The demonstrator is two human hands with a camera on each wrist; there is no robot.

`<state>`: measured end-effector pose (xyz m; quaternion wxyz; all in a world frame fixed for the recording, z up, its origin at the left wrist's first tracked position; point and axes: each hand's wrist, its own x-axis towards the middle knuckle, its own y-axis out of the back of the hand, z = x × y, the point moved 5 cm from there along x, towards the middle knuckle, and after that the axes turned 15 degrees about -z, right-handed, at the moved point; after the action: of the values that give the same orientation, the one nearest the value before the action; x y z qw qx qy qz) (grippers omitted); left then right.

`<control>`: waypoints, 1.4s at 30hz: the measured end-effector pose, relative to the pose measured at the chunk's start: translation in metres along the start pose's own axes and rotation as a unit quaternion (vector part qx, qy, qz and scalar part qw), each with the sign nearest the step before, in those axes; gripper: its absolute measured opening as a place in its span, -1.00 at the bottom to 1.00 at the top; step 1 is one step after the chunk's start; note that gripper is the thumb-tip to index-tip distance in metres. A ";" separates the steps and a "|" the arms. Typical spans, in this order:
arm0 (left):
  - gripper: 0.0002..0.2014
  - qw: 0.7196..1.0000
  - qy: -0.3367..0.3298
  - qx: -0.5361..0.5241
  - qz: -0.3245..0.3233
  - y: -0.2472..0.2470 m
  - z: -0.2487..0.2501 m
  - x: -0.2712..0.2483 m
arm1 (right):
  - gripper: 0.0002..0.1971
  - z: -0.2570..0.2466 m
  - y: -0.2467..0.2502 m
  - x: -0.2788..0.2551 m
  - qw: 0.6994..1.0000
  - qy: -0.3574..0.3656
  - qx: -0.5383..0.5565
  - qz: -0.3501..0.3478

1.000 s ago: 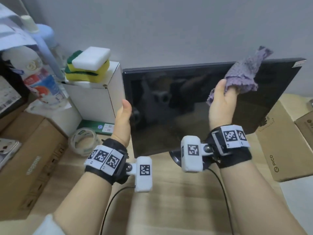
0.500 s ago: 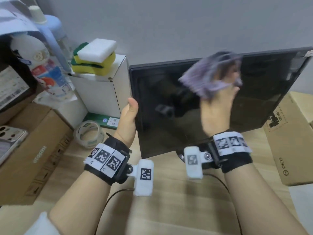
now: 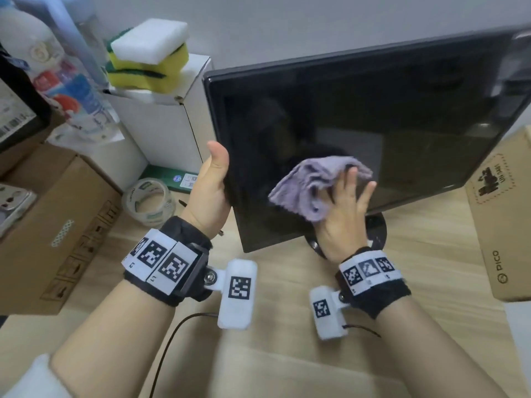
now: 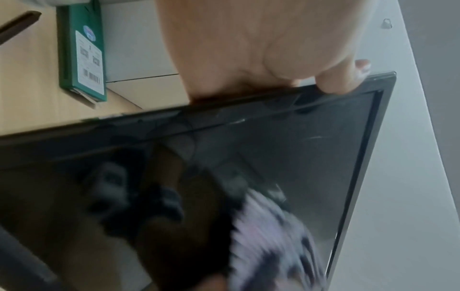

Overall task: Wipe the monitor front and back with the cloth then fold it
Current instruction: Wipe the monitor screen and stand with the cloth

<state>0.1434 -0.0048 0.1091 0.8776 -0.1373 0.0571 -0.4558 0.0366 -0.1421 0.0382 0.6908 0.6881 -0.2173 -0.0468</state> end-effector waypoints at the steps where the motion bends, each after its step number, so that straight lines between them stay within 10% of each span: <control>1: -0.45 1.000 -0.010 0.001 -0.005 0.002 0.001 0.001 | -0.41 0.026 0.007 0.006 0.993 -0.101 0.054 -0.009; 5: -0.43 0.999 -0.020 0.025 0.010 0.005 -0.003 0.000 | -0.25 0.090 0.017 0.013 0.888 -0.299 0.345 0.051; 7: -0.49 0.999 -0.016 0.025 0.024 0.003 -0.003 -0.001 | -0.35 0.052 0.011 0.005 0.919 -0.265 0.290 0.017; 10: -0.51 0.999 -0.017 0.020 0.048 0.002 -0.002 -0.001 | -0.42 -0.037 -0.023 -0.029 0.989 -0.021 0.133 -0.056; 13: -0.38 0.999 -0.025 -0.030 0.033 0.002 -0.003 0.001 | -0.48 -0.038 -0.039 -0.042 0.987 0.115 0.007 -0.113; 16: -0.36 0.998 -0.029 -0.041 0.048 0.005 -0.005 0.001 | -0.46 0.034 -0.031 -0.032 0.990 -0.086 0.076 -0.085; 20: -0.42 0.997 -0.034 -0.058 0.047 0.002 -0.011 0.003 | -0.36 0.124 -0.030 -0.021 0.898 -0.340 0.277 -0.042; 29: -0.40 0.994 -0.063 -0.078 0.033 0.001 -0.010 0.002 | -0.51 0.005 -0.057 -0.061 0.984 0.012 0.100 -0.144; 32: -0.40 0.994 -0.060 -0.093 0.027 0.002 -0.010 0.003 | -0.63 0.052 -0.050 -0.044 0.983 -0.082 0.106 -0.125; 37: -0.44 0.996 -0.015 -0.058 0.061 0.004 -0.011 -0.001 | -0.22 0.110 -0.051 -0.027 0.917 -0.301 0.259 -0.045; 42: -0.31 0.996 -0.019 -0.082 0.037 0.001 -0.009 0.000 | -0.46 -0.008 -0.061 -0.056 0.936 -0.145 0.293 -0.129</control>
<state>0.1423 -0.0058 0.1005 0.8806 -0.2147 0.0825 -0.4142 0.0033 -0.1176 -0.0337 0.4077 0.8677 -0.2284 -0.1694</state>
